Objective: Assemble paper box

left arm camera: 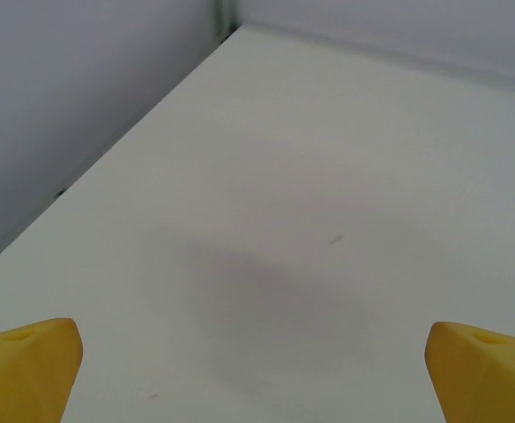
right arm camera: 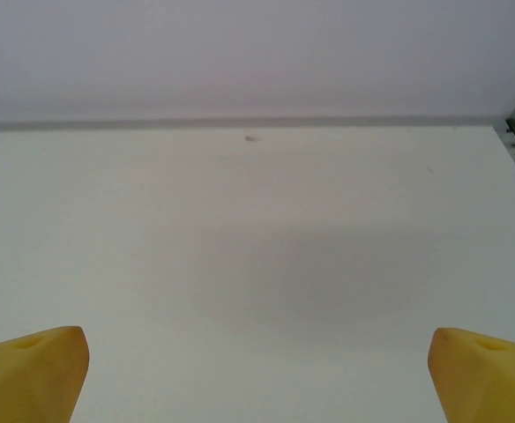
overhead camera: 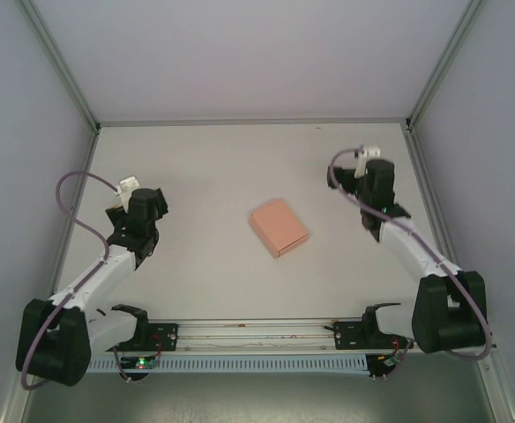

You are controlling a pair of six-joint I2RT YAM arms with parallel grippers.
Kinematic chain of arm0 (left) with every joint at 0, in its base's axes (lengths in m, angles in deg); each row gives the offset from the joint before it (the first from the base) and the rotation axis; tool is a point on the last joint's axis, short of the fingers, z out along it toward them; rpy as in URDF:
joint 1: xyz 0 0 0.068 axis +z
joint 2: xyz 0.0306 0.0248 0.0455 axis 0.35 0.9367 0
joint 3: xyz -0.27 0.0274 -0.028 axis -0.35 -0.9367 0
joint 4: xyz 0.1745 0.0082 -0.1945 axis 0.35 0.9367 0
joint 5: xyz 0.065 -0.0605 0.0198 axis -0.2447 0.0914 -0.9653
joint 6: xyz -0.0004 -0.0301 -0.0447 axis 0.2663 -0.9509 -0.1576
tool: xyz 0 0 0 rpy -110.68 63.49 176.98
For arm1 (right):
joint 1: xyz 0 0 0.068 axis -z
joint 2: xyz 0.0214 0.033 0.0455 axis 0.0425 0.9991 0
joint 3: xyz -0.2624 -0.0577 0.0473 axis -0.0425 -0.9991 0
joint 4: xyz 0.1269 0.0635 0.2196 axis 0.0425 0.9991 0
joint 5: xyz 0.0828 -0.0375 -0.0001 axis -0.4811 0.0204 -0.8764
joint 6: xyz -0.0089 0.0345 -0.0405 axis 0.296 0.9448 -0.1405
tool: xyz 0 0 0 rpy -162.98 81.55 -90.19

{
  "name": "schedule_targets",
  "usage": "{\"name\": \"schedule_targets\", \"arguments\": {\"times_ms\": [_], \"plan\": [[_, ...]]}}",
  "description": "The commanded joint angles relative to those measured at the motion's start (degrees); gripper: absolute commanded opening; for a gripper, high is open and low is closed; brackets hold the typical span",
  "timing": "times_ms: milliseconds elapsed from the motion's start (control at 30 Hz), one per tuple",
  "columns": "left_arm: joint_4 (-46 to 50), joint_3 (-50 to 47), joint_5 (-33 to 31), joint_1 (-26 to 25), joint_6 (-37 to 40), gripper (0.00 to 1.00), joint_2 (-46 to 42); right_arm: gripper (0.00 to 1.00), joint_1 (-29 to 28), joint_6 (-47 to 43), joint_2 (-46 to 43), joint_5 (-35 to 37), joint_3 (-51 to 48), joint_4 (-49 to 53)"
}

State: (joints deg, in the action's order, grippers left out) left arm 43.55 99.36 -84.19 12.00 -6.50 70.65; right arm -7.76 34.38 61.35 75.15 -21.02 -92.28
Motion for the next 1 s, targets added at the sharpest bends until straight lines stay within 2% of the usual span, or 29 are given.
{"name": "schedule_targets", "arguments": {"times_ms": [0, 67, 100, 167, 200, 233, 333, 367, 433, 467, 600, 667, 767, 967], "plan": [[-17.56, -5.17, 3.35, 2.67, 7.66, 1.0, 5.99, 0.98, 1.22, -3.58, 0.85, 0.79, -12.69, -26.54], [-26.4, -5.55, 5.35, 3.03, 10.27, 1.0, 11.66, 0.99, 1.96, -2.98, -1.27, 0.28, -15.03, -29.45], [-22.46, -3.04, 5.48, 2.97, 10.13, 1.0, 12.95, 0.98, 2.01, -3.79, -1.33, 0.07, -16.55, -33.17], [-22.1, -0.32, 6.17, 3.22, 11.39, 1.0, 16.33, 0.98, 2.12, -4.5, 1.18, 1.47, -20.26, -44.78], [-20.97, 0.65, 7.38, 3.21, 11.45, 1.0, 16.95, 0.99, 2.08, -4.82, 1.24, 1.34, -21.7, -46.95], [-23.77, -0.12, 9.18, 3.27, 12.3, 1.0, 17.29, 0.98, 2.3, -4.91, -0.33, 0.73, -22.1, -44.78], [-29.21, -2.44, 13.72, 3.93, 15.28, 1.0, 16.73, 0.99, 3.02, -5.03, -3.58, 1.96, -20.18, -28.12], [-29.43, -2.45, 14.83, 4.71, 14.93, 1.0, 16.63, 0.99, 3.37, -4.82, -2.75, 1.5, -20.42, -29.53], [-29.02, -2.65, 16.49, 6.21, 13.58, 1.0, 16.32, 0.99, 4.32, -3.59, 3.05, -0.02, -25.56, -46.59], [-29.71, -3.38, 17.56, 6.62, 13.47, 1.0, 15.77, 0.98, 4.55, -3.46, 6.13, -0.74, -26.21, -51.29], [-32.32, -5.36, 19.69, 6.88, 13.84, 1.0, 14.53, 0.99, 5.29, -3.59, 17.01, -5.07, -18.06, -47.71], [-31.17, -4.49, 20.07, 7.21, 13.61, 1.0, 15.18, 0.98, 6.97, -2.06, 13.66, -5.33, -17.46, -40.26], [-29.39, -2.95, 20.37, 7.55, 13.48, 1.0, 16.13, 0.98, 6.82, -2.56, 15.8, -5.52, -17.86, -44.78], [-33.63, -6.45, 20.15, 7.71, 13.27, 1.0, 13.91, 0.99, 6.29, -3.17, 15.05, -4.55, -17.29, -42.41]]}}
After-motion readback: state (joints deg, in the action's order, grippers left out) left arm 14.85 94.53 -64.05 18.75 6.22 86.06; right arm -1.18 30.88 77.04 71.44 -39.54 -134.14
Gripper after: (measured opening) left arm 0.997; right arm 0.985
